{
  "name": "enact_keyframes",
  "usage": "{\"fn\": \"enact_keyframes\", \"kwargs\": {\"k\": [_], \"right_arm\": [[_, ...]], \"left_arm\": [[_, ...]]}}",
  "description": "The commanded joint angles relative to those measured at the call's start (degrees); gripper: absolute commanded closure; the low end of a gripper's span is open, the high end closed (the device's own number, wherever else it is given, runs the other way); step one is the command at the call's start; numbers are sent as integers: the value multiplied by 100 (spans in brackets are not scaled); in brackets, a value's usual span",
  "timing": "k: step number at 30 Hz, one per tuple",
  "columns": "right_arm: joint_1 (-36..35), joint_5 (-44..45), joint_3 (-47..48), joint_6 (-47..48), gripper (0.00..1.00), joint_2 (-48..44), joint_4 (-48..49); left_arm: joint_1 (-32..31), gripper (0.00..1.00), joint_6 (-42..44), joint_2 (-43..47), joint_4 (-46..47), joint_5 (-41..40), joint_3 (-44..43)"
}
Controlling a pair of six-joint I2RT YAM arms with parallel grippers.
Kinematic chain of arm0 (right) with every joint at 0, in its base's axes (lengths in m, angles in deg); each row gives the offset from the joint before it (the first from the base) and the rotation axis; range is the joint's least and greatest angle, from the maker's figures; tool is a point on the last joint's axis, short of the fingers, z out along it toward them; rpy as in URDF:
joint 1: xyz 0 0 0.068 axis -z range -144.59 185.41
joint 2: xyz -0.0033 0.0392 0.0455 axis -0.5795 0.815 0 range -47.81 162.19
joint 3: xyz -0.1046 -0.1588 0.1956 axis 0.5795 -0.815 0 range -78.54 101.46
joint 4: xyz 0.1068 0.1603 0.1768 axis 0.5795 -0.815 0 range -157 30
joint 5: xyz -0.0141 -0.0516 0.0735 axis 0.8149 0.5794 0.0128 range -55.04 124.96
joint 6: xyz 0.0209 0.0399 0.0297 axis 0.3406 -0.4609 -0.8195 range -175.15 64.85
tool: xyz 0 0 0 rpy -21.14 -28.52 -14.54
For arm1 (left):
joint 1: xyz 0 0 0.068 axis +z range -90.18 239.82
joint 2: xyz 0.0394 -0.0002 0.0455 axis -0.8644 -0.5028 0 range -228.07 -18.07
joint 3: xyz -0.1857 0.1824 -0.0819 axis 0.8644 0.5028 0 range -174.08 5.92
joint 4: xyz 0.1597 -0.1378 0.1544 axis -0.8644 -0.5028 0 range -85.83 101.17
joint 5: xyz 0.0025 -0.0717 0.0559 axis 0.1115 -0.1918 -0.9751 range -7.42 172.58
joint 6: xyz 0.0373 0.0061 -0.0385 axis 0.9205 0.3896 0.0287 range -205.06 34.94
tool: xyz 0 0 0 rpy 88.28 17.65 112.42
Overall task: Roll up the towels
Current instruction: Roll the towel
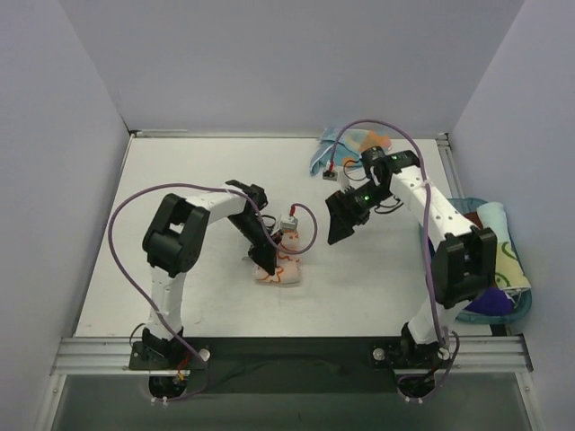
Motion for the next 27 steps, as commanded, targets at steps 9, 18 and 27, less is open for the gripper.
{"fn": "enact_keyframes", "kwargs": {"k": [9, 18, 27], "right_arm": [[-1331, 1353, -1288, 281, 30, -1908, 381], [-3440, 3955, -1912, -168, 29, -1453, 2621], [-4207, 5264, -2668, 236, 25, -416, 5012]], "left_arm": [[569, 83, 473, -2688, -2703, 278, -2431], [613, 81, 402, -2979, -2871, 251, -2739], [631, 78, 349, -3014, -2871, 233, -2766]]}}
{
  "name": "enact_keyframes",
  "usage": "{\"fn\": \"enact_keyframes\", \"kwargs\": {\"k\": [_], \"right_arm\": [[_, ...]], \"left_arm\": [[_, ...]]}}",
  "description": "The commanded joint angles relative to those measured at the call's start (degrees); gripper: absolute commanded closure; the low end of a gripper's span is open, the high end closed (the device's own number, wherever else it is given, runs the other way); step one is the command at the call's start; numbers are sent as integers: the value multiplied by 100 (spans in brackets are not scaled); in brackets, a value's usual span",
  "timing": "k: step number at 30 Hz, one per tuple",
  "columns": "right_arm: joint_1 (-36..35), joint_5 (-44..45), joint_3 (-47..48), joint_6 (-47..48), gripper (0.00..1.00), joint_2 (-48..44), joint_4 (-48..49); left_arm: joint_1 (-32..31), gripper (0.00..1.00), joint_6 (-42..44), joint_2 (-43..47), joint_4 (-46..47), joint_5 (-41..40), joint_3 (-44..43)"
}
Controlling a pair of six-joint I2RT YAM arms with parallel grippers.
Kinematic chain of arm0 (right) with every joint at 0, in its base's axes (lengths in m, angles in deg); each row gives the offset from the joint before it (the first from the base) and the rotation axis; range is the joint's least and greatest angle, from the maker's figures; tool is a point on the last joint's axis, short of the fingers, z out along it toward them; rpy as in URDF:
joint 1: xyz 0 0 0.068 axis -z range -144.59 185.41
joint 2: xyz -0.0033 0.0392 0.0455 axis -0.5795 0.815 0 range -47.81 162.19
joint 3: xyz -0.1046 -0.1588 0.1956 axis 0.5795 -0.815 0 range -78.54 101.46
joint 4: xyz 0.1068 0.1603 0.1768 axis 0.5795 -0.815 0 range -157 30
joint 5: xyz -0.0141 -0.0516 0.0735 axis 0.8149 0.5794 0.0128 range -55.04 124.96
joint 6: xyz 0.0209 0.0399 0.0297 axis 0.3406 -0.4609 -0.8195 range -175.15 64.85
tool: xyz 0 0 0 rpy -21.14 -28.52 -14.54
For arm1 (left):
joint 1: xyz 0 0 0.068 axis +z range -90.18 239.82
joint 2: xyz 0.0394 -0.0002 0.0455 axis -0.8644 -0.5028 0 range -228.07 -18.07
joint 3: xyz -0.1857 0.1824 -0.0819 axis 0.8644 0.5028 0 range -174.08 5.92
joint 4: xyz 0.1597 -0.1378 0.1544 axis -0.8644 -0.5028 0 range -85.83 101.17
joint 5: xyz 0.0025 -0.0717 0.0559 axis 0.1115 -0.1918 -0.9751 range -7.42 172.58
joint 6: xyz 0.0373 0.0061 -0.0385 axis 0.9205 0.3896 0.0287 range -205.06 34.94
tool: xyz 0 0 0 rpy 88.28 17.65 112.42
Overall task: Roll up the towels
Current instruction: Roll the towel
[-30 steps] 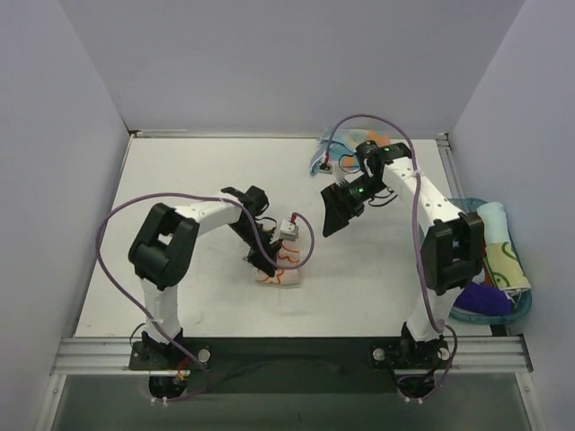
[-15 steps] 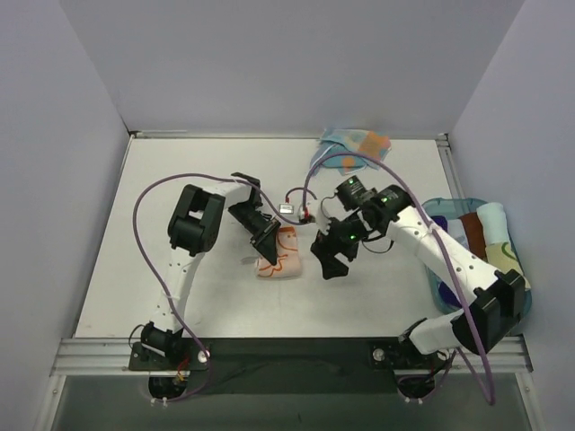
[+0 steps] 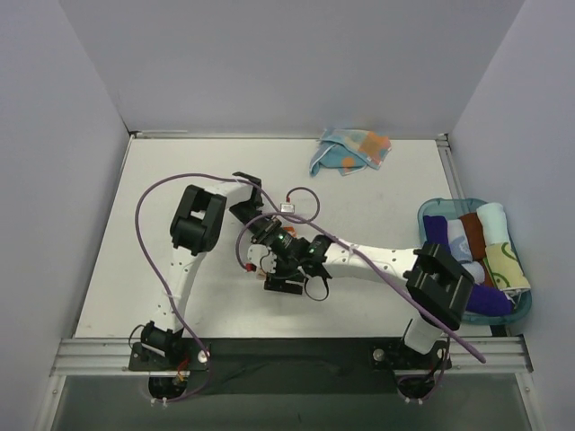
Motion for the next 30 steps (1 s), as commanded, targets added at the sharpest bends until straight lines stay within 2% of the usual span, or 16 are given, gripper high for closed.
{"fn": "enact_keyframes", "kwargs": {"k": [1, 7, 10, 11, 13, 14, 16, 18, 20, 22, 27, 30], "right_arm": [[-196, 931, -358, 256, 25, 169, 1364], [-276, 951, -614, 528, 33, 521, 1790], [-258, 714, -623, 537, 57, 662, 1694], [-250, 547, -615, 520, 69, 688, 1641], [-144, 99, -553, 485, 81, 723, 1221], [-100, -225, -518, 406, 99, 732, 1079], [93, -665, -317, 353, 100, 749, 484], [268, -1156, 68, 292, 100, 898, -18], [357, -1457, 324, 291, 100, 1030, -765], [462, -1826, 527, 256, 100, 1119, -1213], [612, -2468, 993, 116, 100, 1443, -1997], [778, -2969, 1379, 10, 100, 1724, -2593]], "left_arm": [[54, 78, 430, -317, -241, -746, -93], [71, 77, 404, -343, -241, -719, -128], [107, 76, 404, -344, -241, -675, -146], [124, 76, 404, -344, -241, -641, -137], [194, 75, 448, -282, -241, -570, -93], [238, 72, 457, -256, -224, -483, -67], [404, 65, 466, -81, -84, -360, 100], [545, 51, 404, 226, 127, -175, 302], [808, 45, 326, 594, 504, -52, 618], [1011, 43, 97, 833, 908, 1, 898], [1801, 33, 132, 1203, 945, 423, 1006], [2310, 32, 245, 1414, 901, 529, 1067]]}}
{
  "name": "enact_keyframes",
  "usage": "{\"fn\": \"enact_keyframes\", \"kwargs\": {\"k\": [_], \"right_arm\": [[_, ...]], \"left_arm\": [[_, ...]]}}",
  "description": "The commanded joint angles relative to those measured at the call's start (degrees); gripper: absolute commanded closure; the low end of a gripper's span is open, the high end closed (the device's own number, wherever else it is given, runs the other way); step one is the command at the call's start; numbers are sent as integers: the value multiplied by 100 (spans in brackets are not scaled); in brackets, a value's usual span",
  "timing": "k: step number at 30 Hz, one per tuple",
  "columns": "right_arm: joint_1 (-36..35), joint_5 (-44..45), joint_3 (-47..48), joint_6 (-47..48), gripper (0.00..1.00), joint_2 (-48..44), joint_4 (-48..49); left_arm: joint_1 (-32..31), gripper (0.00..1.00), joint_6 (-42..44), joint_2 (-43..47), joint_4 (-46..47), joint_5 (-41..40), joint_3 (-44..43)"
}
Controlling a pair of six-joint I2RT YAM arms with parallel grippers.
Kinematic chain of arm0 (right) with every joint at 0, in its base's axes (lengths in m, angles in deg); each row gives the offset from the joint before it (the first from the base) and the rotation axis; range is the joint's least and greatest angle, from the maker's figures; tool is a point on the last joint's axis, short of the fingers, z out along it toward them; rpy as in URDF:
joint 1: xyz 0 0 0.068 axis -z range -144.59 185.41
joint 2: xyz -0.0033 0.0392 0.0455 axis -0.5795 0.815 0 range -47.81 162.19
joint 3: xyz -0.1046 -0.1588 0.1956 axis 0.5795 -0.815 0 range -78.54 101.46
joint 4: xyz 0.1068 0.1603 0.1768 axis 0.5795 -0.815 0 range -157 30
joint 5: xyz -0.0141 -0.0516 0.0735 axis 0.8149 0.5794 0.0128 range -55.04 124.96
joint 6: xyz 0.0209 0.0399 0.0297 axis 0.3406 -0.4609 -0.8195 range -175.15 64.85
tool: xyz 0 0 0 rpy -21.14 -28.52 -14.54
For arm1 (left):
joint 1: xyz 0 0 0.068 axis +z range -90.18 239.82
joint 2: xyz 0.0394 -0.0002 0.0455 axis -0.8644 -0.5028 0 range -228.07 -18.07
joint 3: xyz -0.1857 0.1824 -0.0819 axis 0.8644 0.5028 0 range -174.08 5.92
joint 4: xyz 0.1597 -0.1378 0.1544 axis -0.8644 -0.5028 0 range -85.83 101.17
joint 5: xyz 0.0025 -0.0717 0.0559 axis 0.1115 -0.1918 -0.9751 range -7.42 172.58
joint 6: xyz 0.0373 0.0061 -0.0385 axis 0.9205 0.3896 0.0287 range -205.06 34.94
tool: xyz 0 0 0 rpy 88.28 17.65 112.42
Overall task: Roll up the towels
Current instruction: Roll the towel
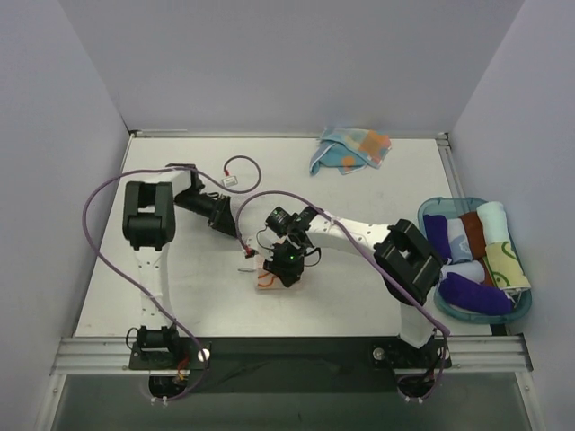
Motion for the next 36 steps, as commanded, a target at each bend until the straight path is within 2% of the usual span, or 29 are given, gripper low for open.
{"fn": "enact_keyframes", "kwargs": {"k": [1, 4, 6, 10, 15, 19, 23, 26, 27, 28, 29, 30, 31, 34, 36], "right_arm": [[162, -1174, 331, -254, 100, 442, -1555], [408, -1659, 858, -342, 100, 898, -2072], [575, -2099, 1262, -369, 100, 1329, -2346], [778, -2609, 1843, -369, 100, 1988, -2997], [980, -3145, 2606, -282, 100, 2858, -3699], [1173, -3479, 3240, -123, 100, 3588, -4289], [1331, -3629, 3548, -123, 100, 4151, -4500], [1367, -3577, 3733, -131, 100, 4388, -4597], [1367, -3568, 3794, -140, 100, 4441, -4641], [1367, -3542, 3830, -175, 100, 4485, -4659], [1367, -3524, 3943, -210, 100, 4564, -4676], [1367, -3524, 3997, -245, 100, 4608, -4685], [1376, -3498, 4041, -281, 100, 4678, -4694], [1376, -3454, 4146, -316, 100, 4732, -4738], [1376, -3401, 4146, -351, 100, 4723, -4738]], "left_arm": [[507, 32, 307, 557, 12, 304, 97], [1025, 32, 465, 996, 247, 286, 386], [1263, 32, 239, 1479, 625, 260, 858], [1790, 32, -351, 2481, 2204, 24, 1888], [1932, 31, -572, 4115, 3726, -425, 3197], [1871, 25, -449, 5563, 4222, -522, 4496], [1274, 17, 568, 7068, 4274, -934, 5621], [47, 15, 764, 8044, 4607, -1636, 6325], [-671, 15, 738, 8238, 4957, -1882, 6476], [-1105, 15, 703, 8518, 5178, -2416, 6617], [-1466, 14, 703, 8617, 5380, -2699, 6767], [-2174, 14, 720, 8687, 5756, -2937, 6959], [-2495, 14, 738, 8697, 5969, -3435, 7048], [-3365, 14, 843, 8356, 6453, -3985, 7050], [-3639, 14, 905, 8048, 6707, -4160, 6901]]}}
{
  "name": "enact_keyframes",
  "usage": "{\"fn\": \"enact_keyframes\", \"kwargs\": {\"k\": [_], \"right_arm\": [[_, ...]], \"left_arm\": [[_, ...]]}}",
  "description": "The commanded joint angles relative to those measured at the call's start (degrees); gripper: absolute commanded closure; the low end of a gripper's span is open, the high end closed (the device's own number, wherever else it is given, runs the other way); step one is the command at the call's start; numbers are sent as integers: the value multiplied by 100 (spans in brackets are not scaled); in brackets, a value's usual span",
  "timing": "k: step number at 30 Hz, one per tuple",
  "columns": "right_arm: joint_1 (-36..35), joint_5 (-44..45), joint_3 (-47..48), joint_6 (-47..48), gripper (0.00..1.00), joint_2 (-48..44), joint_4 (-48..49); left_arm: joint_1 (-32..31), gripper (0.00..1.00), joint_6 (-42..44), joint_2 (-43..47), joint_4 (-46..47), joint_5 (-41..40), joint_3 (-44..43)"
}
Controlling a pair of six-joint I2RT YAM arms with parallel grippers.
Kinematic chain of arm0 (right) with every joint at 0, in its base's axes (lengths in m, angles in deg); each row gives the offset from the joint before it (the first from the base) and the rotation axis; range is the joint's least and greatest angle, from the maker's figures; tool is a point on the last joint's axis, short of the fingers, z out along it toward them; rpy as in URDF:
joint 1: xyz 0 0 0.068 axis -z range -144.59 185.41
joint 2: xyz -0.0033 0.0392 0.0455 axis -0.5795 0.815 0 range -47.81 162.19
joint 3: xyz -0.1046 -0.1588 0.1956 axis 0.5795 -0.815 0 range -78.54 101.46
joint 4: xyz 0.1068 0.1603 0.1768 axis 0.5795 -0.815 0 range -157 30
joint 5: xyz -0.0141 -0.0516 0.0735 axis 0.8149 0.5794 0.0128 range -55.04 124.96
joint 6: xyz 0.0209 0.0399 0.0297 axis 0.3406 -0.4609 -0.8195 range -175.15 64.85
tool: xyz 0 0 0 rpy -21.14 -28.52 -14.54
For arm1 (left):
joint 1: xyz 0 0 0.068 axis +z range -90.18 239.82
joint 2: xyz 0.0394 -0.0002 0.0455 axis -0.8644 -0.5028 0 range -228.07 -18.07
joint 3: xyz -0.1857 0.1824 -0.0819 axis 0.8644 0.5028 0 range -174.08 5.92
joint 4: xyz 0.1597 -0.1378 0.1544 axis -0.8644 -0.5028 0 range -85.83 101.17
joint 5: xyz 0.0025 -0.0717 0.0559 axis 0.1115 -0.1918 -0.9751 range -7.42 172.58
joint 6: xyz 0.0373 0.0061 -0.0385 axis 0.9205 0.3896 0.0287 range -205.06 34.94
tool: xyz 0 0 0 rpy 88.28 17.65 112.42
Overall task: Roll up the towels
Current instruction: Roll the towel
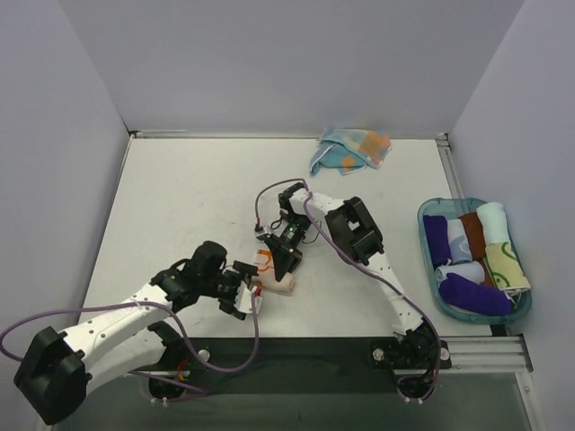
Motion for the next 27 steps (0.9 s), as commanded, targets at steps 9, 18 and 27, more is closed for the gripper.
{"fn": "enact_keyframes", "kwargs": {"k": [9, 18, 27], "right_arm": [[23, 820, -37, -336, 96, 408, 169], [128, 715, 51, -468, 92, 479, 178], [374, 671, -98, -574, 64, 312, 257]], "left_arm": [[-575, 18, 177, -2040, 1953, -1098, -755], [-838, 31, 203, -2217, 1902, -1028, -544], [-716, 74, -359, -2306, 434, -1186, -738]]}}
